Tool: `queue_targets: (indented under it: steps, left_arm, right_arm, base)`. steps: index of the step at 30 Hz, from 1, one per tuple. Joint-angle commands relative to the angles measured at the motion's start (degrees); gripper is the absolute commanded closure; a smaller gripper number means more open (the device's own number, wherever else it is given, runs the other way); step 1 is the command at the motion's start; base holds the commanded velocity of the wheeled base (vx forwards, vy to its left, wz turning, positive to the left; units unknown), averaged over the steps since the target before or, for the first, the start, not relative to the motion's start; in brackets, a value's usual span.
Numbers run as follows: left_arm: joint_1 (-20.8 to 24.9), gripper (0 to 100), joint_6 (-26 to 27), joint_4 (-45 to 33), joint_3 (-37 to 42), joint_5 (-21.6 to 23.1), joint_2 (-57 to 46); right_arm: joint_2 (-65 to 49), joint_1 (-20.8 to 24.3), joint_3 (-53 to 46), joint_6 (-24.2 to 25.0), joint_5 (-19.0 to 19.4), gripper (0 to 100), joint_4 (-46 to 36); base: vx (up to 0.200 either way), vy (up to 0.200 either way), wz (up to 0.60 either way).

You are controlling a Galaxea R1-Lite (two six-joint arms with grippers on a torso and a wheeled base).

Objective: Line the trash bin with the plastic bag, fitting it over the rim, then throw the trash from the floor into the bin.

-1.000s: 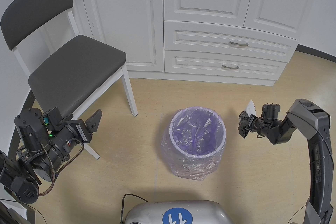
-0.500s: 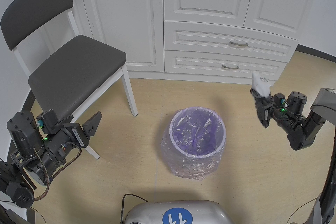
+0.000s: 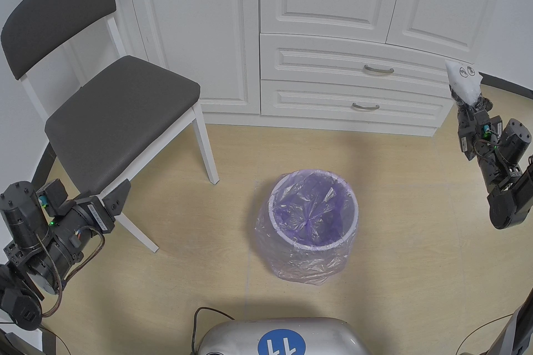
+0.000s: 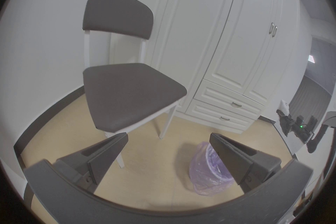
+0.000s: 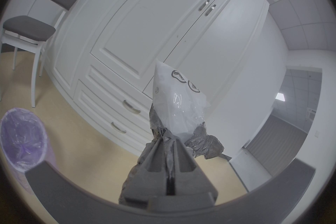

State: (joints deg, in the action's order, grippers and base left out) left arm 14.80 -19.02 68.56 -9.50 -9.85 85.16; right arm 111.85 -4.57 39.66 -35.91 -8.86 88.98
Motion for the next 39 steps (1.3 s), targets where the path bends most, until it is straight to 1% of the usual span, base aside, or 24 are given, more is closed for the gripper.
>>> queue_targets:
  steps: [1, 7, 10, 16, 19, 25, 27, 28, 29, 31, 32, 34, 35, 36, 37, 38, 39]
  left_arm:
    - [-1.97, 0, 1.35, -0.18, 0.18, 0.01, -4.30]
    - [-1.97, 0, 1.53, -0.97, 1.76, 0.01, -6.41]
    - [-1.44, 0, 1.70, -0.71, 2.47, -0.08, -6.77]
    - [-1.18, 0, 1.97, -0.71, 2.47, -0.08, -8.17]
    - [-1.00, 0, 1.97, -0.71, 2.47, 0.18, -8.35]
    - [-0.82, 0, 1.88, -0.27, 2.03, 0.62, -10.19]
    - [0.85, 0, 1.97, -0.62, 2.03, 0.62, -10.81]
    - [1.20, 0, 1.97, -0.62, 2.03, 0.62, -10.90]
    - [3.22, 0, 1.97, -0.62, 1.85, 0.09, -11.07]
    - [4.27, 0, 2.14, -0.71, 1.59, -0.08, -11.16]
    - [4.80, 0, 3.37, -0.97, 1.32, 0.01, -11.16]
    - [4.80, 0, 5.48, -1.15, 1.32, 0.18, -11.25]
    - [4.80, 0, 5.66, -1.24, 1.32, 0.18, -11.25]
    - [4.89, 0, 6.19, -1.76, 1.06, 0.27, -10.98]
    - [4.98, 0, 6.19, -1.94, 0.97, 0.36, -11.07]
    - [4.98, 0, 6.19, -1.94, 0.97, 0.36, -11.07]
    - [5.33, 0, 6.19, -1.94, 1.06, 0.27, -11.25]
  right_arm:
    - [-1.99, -1.23, 0.25, -1.70, -0.19, 100, 1.02]
    - [-2.51, -1.32, 0.33, -2.32, -0.28, 100, 1.02]
    - [-2.42, -1.58, 0.69, -3.64, -0.28, 100, 1.02]
    - [-2.78, -1.41, 1.30, -4.16, -0.28, 100, 1.02]
    - [-2.95, -1.58, 0.42, -5.40, 0.25, 100, 1.02]
    - [-2.42, -0.09, 0.25, -5.83, 0.51, 100, 1.02]
    - [-2.42, 2.20, -0.90, -6.10, 1.22, 100, 1.02]
    - [-2.42, 2.64, -1.16, -6.10, 1.30, 100, 1.02]
    - [-2.25, 5.54, -2.30, -6.80, 1.92, 100, 1.02]
    - [-1.72, 6.51, -1.42, -9.00, 2.01, 100, 1.02]
    - [-1.72, 6.68, 1.30, -12.78, 2.27, 100, 1.02]
    - [-2.07, 6.33, 5.43, -16.21, 3.33, 100, 1.02]
    - [-2.16, 6.24, 5.78, -16.56, 3.50, 100, 1.02]
    - [-2.16, 5.19, 7.19, -17.79, 4.64, 100, 0.93]
    - [-2.07, 4.40, 7.54, -17.88, 5.43, 100, -0.03]
    - [-2.07, 4.40, 7.54, -17.88, 5.43, 100, -0.03]
    - [-2.16, 3.60, 7.45, -17.79, 6.58, 100, -0.91]
  base:
    - [0.000, 0.000, 0.00]
    - [0.000, 0.000, 0.00]
    - [0.000, 0.000, 0.00]
    - [0.000, 0.000, 0.00]
    - [0.000, 0.000, 0.00]
    - [0.000, 0.000, 0.00]
    - [0.000, 0.000, 0.00]
    - [0.000, 0.000, 0.00]
    - [0.000, 0.000, 0.00]
    - [0.000, 0.000, 0.00]
    - [0.000, 0.000, 0.00]
    - [0.000, 0.000, 0.00]
    - [0.000, 0.000, 0.00]
    - [0.000, 0.000, 0.00]
    - [0.000, 0.000, 0.00]
    - [0.000, 0.000, 0.00]
    - [0.000, 0.000, 0.00]
